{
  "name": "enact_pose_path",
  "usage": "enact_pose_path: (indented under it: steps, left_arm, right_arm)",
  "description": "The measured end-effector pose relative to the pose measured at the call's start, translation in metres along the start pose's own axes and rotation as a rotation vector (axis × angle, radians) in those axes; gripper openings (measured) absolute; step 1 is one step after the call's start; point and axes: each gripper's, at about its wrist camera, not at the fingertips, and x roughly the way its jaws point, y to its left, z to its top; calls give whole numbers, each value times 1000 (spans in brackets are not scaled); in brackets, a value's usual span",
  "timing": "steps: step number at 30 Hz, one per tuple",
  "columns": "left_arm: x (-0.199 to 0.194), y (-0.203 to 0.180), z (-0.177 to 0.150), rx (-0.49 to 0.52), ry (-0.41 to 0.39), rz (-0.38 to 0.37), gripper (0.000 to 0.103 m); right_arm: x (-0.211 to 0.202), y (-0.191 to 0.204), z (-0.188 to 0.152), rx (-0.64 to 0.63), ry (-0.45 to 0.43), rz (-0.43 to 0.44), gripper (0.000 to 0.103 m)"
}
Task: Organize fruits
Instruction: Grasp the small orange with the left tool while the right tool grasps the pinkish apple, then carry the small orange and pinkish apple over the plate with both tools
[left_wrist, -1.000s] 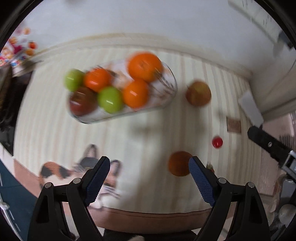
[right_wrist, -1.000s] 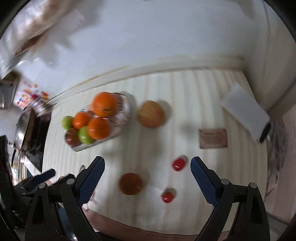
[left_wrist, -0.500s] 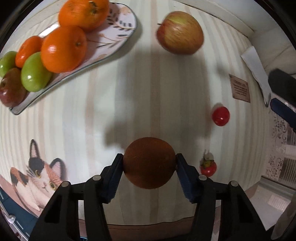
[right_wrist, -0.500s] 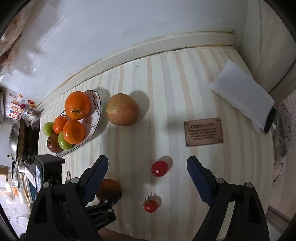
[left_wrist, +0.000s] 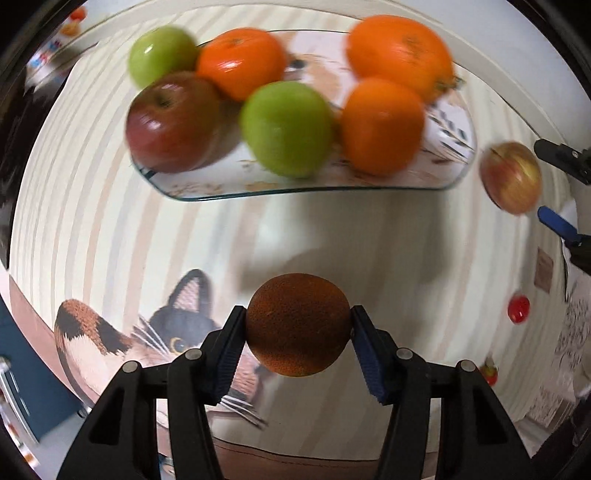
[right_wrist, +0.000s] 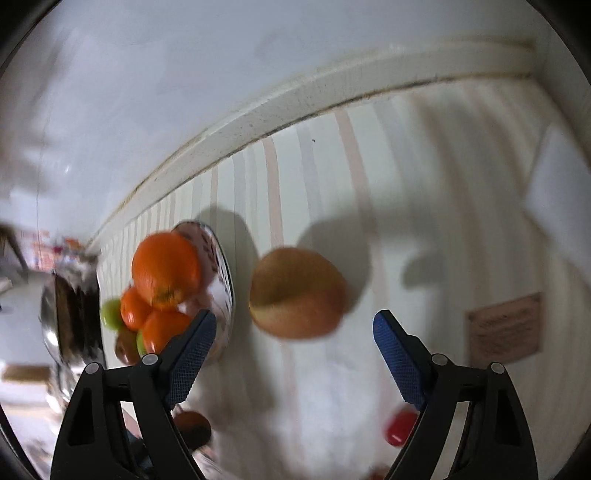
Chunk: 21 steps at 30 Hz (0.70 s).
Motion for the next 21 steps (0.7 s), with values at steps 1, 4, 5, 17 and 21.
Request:
enact_pose_path:
  steps: [1, 4, 5, 17, 21]
  left_arm:
    - [1, 3, 0, -7, 4, 0, 54]
    - [5, 7, 2, -23, 13, -7, 54]
    - [5, 8, 2, -22, 12, -8, 54]
    - [4, 9, 8, -23, 22, -38, 54]
    - [2, 12, 10, -15, 22, -41, 54]
  right_arm:
    - [9, 1, 4, 26, 12, -4, 89]
    - [28, 2, 9, 65, 36, -27, 78]
    - [32, 2, 11, 69, 34, -40, 69]
    - [21, 31, -54, -221, 114, -106, 67]
    - [24, 41, -93, -328, 201, -129, 67]
